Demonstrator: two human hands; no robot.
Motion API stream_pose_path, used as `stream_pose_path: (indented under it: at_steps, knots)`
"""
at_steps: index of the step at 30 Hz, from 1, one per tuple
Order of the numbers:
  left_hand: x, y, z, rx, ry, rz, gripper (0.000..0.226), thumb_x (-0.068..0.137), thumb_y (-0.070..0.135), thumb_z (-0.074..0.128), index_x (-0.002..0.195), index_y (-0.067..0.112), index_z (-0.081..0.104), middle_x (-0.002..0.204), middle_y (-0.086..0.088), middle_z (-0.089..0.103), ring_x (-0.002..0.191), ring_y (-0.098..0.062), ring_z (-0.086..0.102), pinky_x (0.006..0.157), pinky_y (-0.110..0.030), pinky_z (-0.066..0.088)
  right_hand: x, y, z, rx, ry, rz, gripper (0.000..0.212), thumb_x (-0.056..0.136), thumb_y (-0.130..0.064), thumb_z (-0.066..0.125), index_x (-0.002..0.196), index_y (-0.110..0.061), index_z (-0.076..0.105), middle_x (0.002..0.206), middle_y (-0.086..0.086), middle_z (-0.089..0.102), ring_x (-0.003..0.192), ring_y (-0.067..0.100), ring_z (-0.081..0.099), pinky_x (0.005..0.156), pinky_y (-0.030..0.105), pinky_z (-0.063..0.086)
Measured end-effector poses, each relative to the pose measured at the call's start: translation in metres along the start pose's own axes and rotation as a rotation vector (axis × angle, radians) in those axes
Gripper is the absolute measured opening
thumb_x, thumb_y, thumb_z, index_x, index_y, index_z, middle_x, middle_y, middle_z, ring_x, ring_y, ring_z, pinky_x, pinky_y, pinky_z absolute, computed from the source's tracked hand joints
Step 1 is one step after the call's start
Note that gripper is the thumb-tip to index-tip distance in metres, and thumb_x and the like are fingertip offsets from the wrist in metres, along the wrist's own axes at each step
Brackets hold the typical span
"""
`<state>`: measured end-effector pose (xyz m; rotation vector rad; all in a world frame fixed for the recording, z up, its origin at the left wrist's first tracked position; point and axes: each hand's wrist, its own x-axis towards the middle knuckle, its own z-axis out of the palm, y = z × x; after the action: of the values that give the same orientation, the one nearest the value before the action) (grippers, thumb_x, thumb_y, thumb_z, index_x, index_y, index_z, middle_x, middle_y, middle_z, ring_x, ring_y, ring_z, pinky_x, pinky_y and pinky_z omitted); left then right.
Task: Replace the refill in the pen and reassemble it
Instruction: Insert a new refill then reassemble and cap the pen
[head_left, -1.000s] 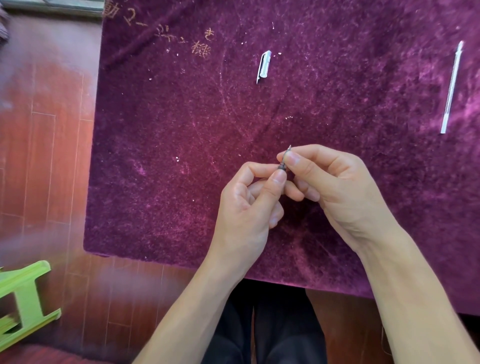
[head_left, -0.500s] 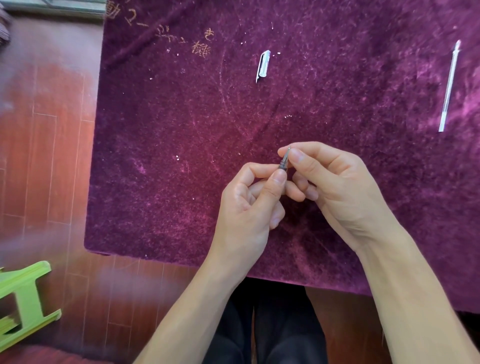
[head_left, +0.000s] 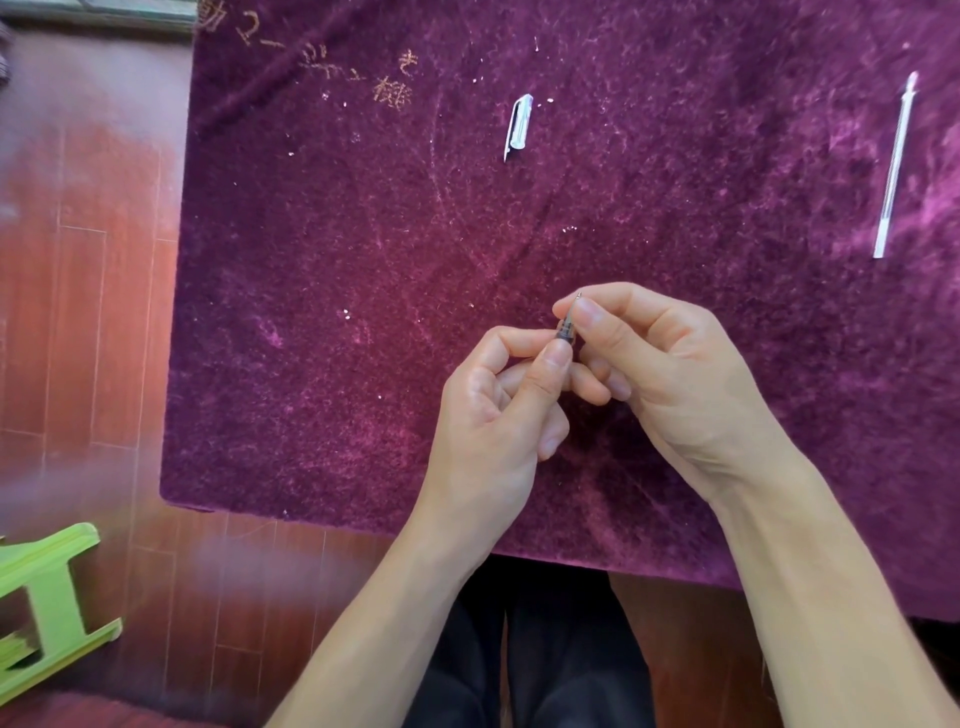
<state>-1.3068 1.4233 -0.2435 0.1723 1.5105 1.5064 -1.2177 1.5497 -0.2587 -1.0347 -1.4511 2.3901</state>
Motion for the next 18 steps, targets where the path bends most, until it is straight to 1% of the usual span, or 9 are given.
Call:
stream_pose_path:
  at_steps: [3, 5, 8, 9, 11, 14, 16, 17, 18]
  knots:
    - [0.0010, 0.0009, 0.0004, -0.003, -0.009, 0.004, 0.013, 0.107, 0.014, 0.051, 0.101, 0.013, 0.063, 0.078, -0.002, 0.076, 0.043, -0.003, 0.045, 0.047, -0.014, 0.041, 0.0008, -0.0002, 0.0016, -0.003, 0.017, 0.003, 0.018, 0.094, -0.035, 0.072, 0.098, -0.019, 0.078, 0.064, -0.010, 0.063, 0.055, 0.004, 0.054, 0.060, 0.018, 0.049]
    - [0.0017, 0.0009, 0.0003, -0.013, -0.008, 0.000, 0.013, 0.107, 0.013, 0.051, 0.103, 0.011, 0.062, 0.078, -0.003, 0.075, 0.044, -0.003, 0.045, 0.047, -0.014, 0.040, 0.0010, 0.0002, 0.0012, 0.007, 0.020, 0.014, 0.024, 0.096, -0.039, 0.069, 0.104, -0.019, 0.080, 0.064, -0.011, 0.061, 0.056, 0.004, 0.053, 0.061, 0.017, 0.049]
    - [0.0024, 0.0009, -0.0005, -0.001, -0.002, -0.005, 0.014, 0.107, 0.015, 0.051, 0.109, 0.006, 0.061, 0.078, -0.004, 0.074, 0.045, -0.005, 0.044, 0.049, -0.016, 0.040, 0.0014, 0.0007, -0.0002, -0.008, -0.001, 0.027, 0.032, 0.099, -0.046, 0.063, 0.116, -0.025, 0.081, 0.069, -0.012, 0.062, 0.061, 0.006, 0.052, 0.065, 0.023, 0.045]
    - [0.0025, 0.0011, -0.0007, -0.001, -0.003, -0.002, 0.015, 0.108, 0.015, 0.050, 0.110, 0.005, 0.061, 0.078, -0.003, 0.075, 0.045, -0.006, 0.044, 0.049, -0.016, 0.040, 0.0017, 0.0008, -0.0006, -0.010, -0.009, 0.025, 0.032, 0.100, -0.045, 0.062, 0.117, -0.025, 0.081, 0.070, -0.007, 0.061, 0.061, 0.006, 0.052, 0.064, 0.023, 0.045]
    - [0.0030, 0.0020, -0.0013, -0.006, -0.008, 0.007, 0.015, 0.108, 0.014, 0.050, 0.109, 0.003, 0.060, 0.077, -0.002, 0.075, 0.044, -0.005, 0.044, 0.049, -0.015, 0.041, 0.0024, 0.0010, -0.0007, -0.004, -0.022, 0.015, 0.029, 0.101, -0.040, 0.063, 0.114, -0.023, 0.082, 0.072, 0.008, 0.053, 0.061, 0.006, 0.052, 0.062, 0.020, 0.045]
    - [0.0036, 0.0021, -0.0021, -0.012, -0.015, 0.012, 0.014, 0.108, 0.013, 0.049, 0.106, 0.005, 0.061, 0.078, -0.002, 0.075, 0.045, -0.007, 0.045, 0.049, -0.017, 0.040, 0.0036, 0.0019, -0.0006, -0.007, -0.034, 0.012, 0.025, 0.100, -0.038, 0.066, 0.108, -0.022, 0.082, 0.079, 0.016, 0.048, 0.060, 0.006, 0.052, 0.061, 0.017, 0.047]
    - [0.0034, 0.0015, -0.0027, -0.010, -0.021, 0.013, 0.015, 0.108, 0.013, 0.049, 0.104, 0.006, 0.061, 0.079, -0.004, 0.076, 0.046, -0.009, 0.045, 0.050, -0.020, 0.040, 0.0043, 0.0024, -0.0002, 0.003, -0.030, 0.015, 0.022, 0.099, -0.037, 0.067, 0.105, -0.022, 0.082, 0.076, 0.016, 0.049, 0.059, 0.005, 0.053, 0.062, 0.016, 0.048]
    - [0.0032, 0.0013, -0.0031, -0.009, -0.023, 0.013, 0.015, 0.108, 0.013, 0.049, 0.104, 0.007, 0.062, 0.080, -0.003, 0.076, 0.046, -0.008, 0.045, 0.049, -0.019, 0.040, 0.0044, 0.0025, 0.0004, 0.011, -0.027, 0.016, 0.021, 0.098, -0.037, 0.069, 0.103, -0.021, 0.082, 0.072, 0.011, 0.052, 0.058, 0.004, 0.053, 0.062, 0.015, 0.049]
    - [0.0029, 0.0011, -0.0035, -0.007, -0.026, 0.012, 0.015, 0.108, 0.013, 0.049, 0.103, 0.009, 0.062, 0.080, -0.003, 0.076, 0.045, -0.006, 0.045, 0.048, -0.018, 0.040, 0.0045, 0.0025, 0.0016, 0.015, -0.023, 0.018, 0.020, 0.097, -0.037, 0.070, 0.101, -0.021, 0.082, 0.068, 0.003, 0.055, 0.057, 0.004, 0.053, 0.063, 0.015, 0.050]
